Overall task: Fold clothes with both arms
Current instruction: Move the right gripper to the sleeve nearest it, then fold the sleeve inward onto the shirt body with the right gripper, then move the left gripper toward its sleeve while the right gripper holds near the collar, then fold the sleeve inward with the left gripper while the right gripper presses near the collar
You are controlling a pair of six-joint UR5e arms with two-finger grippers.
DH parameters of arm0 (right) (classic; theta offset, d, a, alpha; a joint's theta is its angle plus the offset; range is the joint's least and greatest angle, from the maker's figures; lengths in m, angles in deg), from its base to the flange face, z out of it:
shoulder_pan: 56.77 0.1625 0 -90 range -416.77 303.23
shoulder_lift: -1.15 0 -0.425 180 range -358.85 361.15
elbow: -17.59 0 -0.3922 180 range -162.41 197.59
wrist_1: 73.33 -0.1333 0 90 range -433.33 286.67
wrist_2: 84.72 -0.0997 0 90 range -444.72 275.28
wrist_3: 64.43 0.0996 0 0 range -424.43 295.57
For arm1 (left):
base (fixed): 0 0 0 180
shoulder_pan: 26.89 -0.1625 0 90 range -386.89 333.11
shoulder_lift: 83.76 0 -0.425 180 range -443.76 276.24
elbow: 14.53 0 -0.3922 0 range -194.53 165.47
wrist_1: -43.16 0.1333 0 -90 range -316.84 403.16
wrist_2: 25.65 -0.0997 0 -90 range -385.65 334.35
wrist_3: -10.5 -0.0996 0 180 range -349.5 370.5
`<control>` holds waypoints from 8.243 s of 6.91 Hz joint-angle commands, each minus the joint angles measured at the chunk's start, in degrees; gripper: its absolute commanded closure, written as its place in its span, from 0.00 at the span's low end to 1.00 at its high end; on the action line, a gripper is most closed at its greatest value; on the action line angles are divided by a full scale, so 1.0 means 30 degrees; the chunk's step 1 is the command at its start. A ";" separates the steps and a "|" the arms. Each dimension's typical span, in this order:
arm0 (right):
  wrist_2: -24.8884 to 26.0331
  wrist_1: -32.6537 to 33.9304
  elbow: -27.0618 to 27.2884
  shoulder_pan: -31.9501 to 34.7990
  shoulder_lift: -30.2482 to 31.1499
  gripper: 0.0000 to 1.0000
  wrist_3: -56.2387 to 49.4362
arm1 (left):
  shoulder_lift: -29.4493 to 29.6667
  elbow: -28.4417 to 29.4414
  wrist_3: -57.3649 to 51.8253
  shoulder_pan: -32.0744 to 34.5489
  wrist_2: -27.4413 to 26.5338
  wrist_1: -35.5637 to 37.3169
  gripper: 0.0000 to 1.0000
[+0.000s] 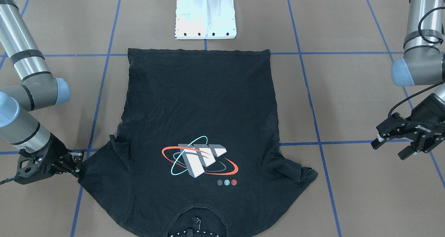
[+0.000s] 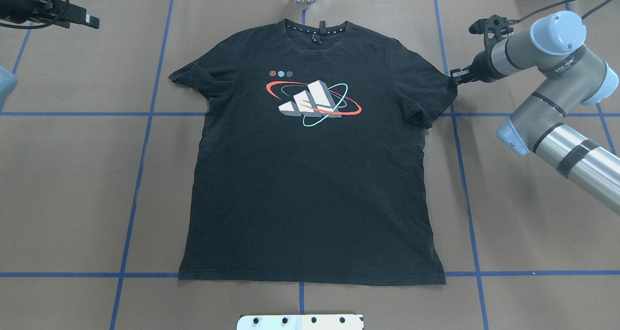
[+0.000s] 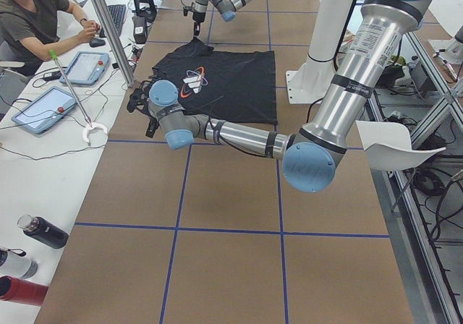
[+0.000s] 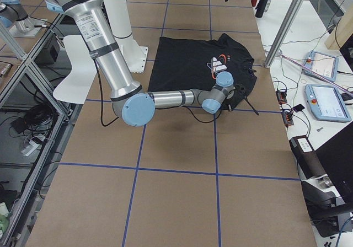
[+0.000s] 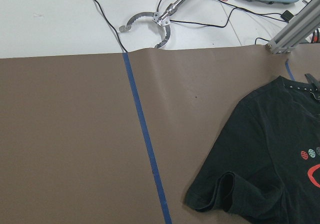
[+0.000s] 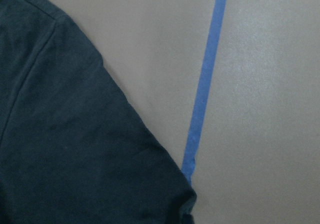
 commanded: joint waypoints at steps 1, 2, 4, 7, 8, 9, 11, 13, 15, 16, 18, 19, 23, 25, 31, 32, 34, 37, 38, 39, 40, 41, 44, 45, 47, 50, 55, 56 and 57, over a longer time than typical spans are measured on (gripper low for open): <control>-0.2043 0.0017 0.0112 0.0537 -0.1424 1.00 0.1251 | 0.0005 -0.0025 -0.0006 0.0000 0.0000 0.0000 0.00; -0.2110 0.0017 0.0141 0.0423 -0.1982 1.00 0.2334 | -0.0024 -0.0025 -0.0006 0.0000 0.0000 0.0000 0.00; -0.1356 0.0134 0.0026 -0.0741 -0.3066 1.00 0.2578 | -0.0054 -0.0025 -0.0006 0.0000 0.0000 0.0000 0.00; 0.2362 0.2360 -0.2274 -0.2650 -0.6692 1.00 0.3341 | -0.0113 -0.0025 -0.0006 0.0058 0.0000 -0.0029 0.00; 0.3677 0.2361 -0.3624 -0.3031 -0.7227 1.00 0.3342 | -0.0113 -0.0025 -0.0006 0.0058 0.0000 0.0000 0.00; 0.4125 0.2361 -0.3841 -0.3093 -0.7290 1.00 0.3342 | -0.0113 -0.0025 -0.0006 0.0058 0.0000 -0.0029 0.00; 0.5211 0.2361 -0.4485 -0.3502 -0.8224 1.00 0.3400 | -0.0113 -0.0083 -0.0006 0.0058 0.0030 -0.0029 0.00; 0.5213 0.2361 -0.4487 -0.3590 -0.8375 1.00 0.3400 | -0.0113 -0.0113 0.0023 0.0058 0.0030 -0.0029 0.00; 0.5155 0.2245 -0.4400 -0.3650 -0.8317 0.01 0.3487 | -0.0025 -0.0113 0.0257 0.0000 0.0030 -0.0029 0.00; 0.5068 0.2244 -0.4254 -0.3650 -0.8316 0.00 0.3720 | 0.0033 -0.0084 0.0432 -0.0058 0.0001 -0.0029 0.00; 0.4050 0.2302 -0.3088 -0.3388 -0.8258 0.00 0.5501 | 0.0792 0.0092 0.1394 -0.1368 -0.1887 -0.0029 0.00; 0.3607 0.2651 -0.1950 -0.3212 -0.8054 0.00 0.6670 | 0.1463 0.0556 0.2502 -0.2334 -0.3354 -0.0464 0.00; 0.1320 0.5612 0.3037 -0.2537 -0.5945 0.00 0.7238 | 0.3315 0.5449 0.5091 -0.5704 -0.8863 -0.3926 0.17; 0.1317 0.5613 0.3393 -0.2508 -0.5650 0.00 0.7267 | 0.3315 0.5893 0.5063 -0.6296 -0.9081 -0.3897 0.49; 0.1317 0.5555 0.3569 -0.2566 -0.5416 0.00 0.7560 | 0.3110 0.6245 0.4886 -0.6563 -0.9550 -0.3867 0.54; 0.1317 0.5555 0.3569 -0.2566 -0.5358 0.00 0.7560 | 0.3081 0.6245 0.4886 -0.6563 -0.9550 -0.3838 0.54; 0.1317 0.5526 0.3569 -0.2566 -0.5299 0.00 0.7560 | 0.3081 0.6245 0.4886 -0.6592 -0.9550 -0.3838 0.54; 0.1317 0.5467 0.3569 -0.2537 -0.5298 0.00 0.7531 | 0.3081 0.6245 0.4886 -0.6738 -0.9550 -0.3838 0.54; 0.1317 0.5467 0.3569 -0.2508 -0.5298 0.00 0.7531 | 0.3081 0.6274 0.4886 -0.6826 -0.9550 -0.3809 0.54; 0.1317 0.5467 0.3569 -0.2507 -0.5298 0.00 0.7560 | 0.3052 0.6274 0.4886 -0.6856 -0.9550 -0.3808 0.54; 0.1317 0.5467 0.3598 -0.2507 -0.5298 0.00 0.7560 | 0.3052 0.6274 0.4886 -0.6885 -0.9550 -0.3808 0.54; 0.1317 0.5467 0.3570 -0.2478 -0.5298 0.00 0.7560 | 0.3052 0.6303 0.4886 -0.6885 -0.9550 -0.3808 0.54; 0.1317 0.5467 0.3657 -0.2449 -0.5298 0.00 0.7590 | 0.3022 0.6391 0.4857 -0.6856 -0.9550 -0.3808 0.54; 0.1317 0.5467 0.3686 -0.2449 -0.5298 0.00 0.7590 | 0.3022 0.6391 0.4886 -0.6856 -0.9550 -0.3808 0.54; 0.1317 0.5496 0.3686 -0.2361 -0.5298 0.00 0.7590 | 0.3052 0.6391 0.4886 -0.6885 -0.9521 -0.3808 0.54; 0.1288 0.5496 0.3657 -0.2273 -0.5298 0.00 0.7590 | 0.3081 0.6304 0.4886 -0.6885 -0.9521 -0.3808 0.78; 0.1259 0.5496 0.3686 -0.2098 -0.5298 0.00 0.7590 | 0.3314 0.4265 0.5062 -0.5865 -0.7452 -0.1423 1.00; 0.1230 0.5467 0.3686 -0.2068 -0.5182 0.00 0.7561 | 0.3953 0.3470 0.5149 -0.5831 -0.7354 0.0189 1.00; 0.1026 0.5409 0.3889 -0.1923 -0.4891 0.00 0.7531 | 0.5062 0.3462 0.5556 -0.5831 -0.7353 0.1278 1.00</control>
